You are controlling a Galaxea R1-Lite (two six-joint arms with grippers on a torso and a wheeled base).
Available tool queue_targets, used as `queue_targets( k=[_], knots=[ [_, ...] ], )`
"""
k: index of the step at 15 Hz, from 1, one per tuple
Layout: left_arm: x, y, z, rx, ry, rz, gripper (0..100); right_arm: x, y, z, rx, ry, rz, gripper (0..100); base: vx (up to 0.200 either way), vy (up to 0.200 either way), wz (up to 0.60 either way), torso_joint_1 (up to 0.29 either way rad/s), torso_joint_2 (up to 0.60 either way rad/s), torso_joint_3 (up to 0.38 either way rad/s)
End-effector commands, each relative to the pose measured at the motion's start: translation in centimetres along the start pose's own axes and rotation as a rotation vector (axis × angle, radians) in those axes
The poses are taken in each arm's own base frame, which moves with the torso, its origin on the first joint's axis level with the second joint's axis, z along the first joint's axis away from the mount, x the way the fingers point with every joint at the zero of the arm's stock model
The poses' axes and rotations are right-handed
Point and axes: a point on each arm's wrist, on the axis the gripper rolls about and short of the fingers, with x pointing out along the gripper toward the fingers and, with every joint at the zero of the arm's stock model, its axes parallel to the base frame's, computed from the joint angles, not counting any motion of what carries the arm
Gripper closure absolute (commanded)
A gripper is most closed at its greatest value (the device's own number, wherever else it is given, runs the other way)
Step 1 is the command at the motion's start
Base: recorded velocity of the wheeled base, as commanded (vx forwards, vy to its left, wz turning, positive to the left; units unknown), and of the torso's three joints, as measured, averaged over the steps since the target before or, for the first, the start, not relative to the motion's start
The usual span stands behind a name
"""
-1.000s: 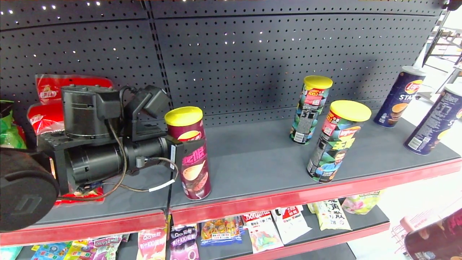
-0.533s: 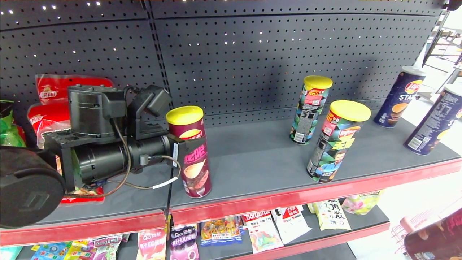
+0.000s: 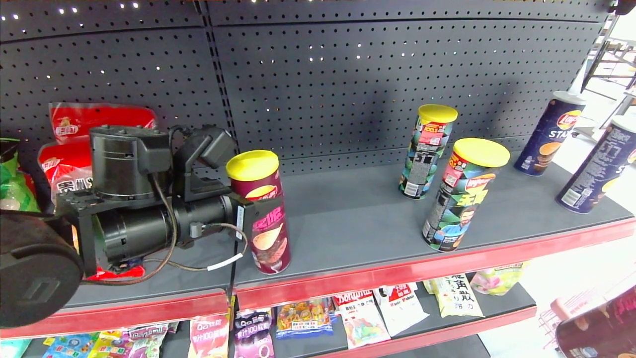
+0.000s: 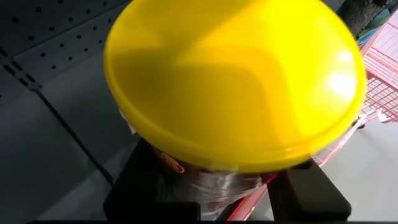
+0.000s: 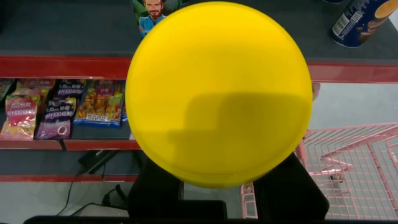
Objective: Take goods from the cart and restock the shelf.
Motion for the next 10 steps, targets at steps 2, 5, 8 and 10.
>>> queue_targets(
  k=[2,5,8,10],
  knots=[
    [-0.53,-0.14,-0.32,0.0,0.008,0.001,100,0.05,0.01,0.02,-0.001,0.002,0.0,100,0.0,0.0,0.0,0.0,0.0,0.0],
    [-0.57,-0.14,-0.29,0.0,0.006,0.002,100,0.11,0.01,0.04,0.005,0.005,0.0,100,0.0,0.0,0.0,0.0,0.0,0.0],
    [-0.83,-0.35,-0.03,0.006,-0.006,-0.004,100,0.07,0.0,0.11,0.005,0.002,0.0,100,0.0,0.0,0.0,0.0,0.0,0.0],
    [-0.95,-0.68,0.07,0.007,-0.01,-0.018,100,0.07,0.0,0.11,0.005,0.002,0.0,100,0.0,0.0,0.0,0.0,0.0,0.0]
  ],
)
